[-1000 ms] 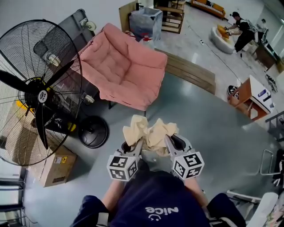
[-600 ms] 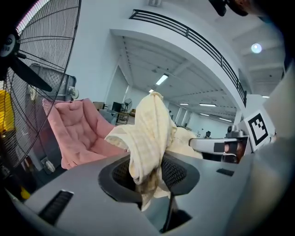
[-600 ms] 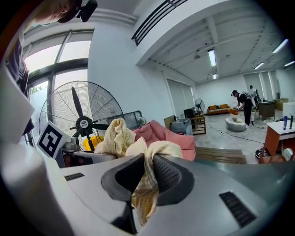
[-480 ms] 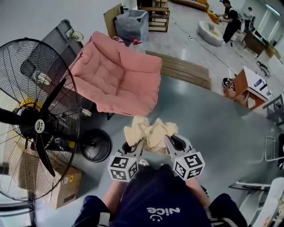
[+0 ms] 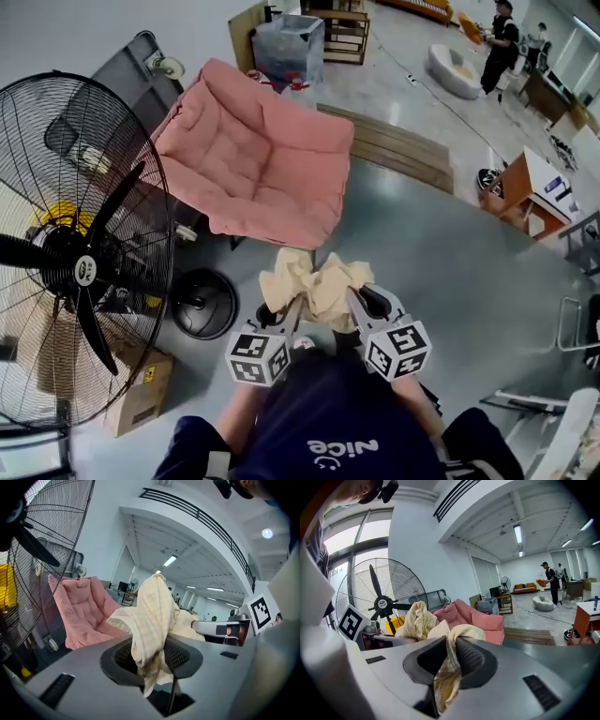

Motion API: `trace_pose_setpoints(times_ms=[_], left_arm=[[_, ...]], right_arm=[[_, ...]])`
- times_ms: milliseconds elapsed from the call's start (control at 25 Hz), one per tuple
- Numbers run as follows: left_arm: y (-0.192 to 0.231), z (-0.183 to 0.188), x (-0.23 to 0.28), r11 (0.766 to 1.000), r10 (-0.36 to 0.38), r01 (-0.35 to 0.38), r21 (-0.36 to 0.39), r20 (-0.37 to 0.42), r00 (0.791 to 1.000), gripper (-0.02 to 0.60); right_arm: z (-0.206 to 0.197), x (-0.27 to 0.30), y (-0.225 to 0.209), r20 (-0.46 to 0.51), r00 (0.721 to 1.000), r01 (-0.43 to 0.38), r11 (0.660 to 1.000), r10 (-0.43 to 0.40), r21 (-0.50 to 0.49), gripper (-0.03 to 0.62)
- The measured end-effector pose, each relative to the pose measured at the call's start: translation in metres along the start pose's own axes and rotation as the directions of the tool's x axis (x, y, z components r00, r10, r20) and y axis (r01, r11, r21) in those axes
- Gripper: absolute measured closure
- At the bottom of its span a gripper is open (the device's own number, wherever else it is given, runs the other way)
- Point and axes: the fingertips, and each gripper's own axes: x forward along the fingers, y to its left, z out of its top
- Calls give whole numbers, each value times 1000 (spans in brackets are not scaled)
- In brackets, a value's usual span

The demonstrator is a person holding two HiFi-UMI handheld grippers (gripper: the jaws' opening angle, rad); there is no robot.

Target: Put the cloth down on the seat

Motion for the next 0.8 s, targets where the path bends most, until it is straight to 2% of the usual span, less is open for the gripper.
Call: trace_pose_setpoints(times_ms=[360,640,800], left_arm=[[25,33,46,992,116,-115,-44,40,992,440],[36,71,112,979,197,-195,-61,38,980,440],[37,88,155,973,220,-216,-87,45,974,440]], right_arm=[[38,61,-38,12,993,-113,993,114,-45,508],[72,118,-95,-15,978,-207,978,207,-37,508],[93,147,-131,-29,967,-253,966,251,-54,508]])
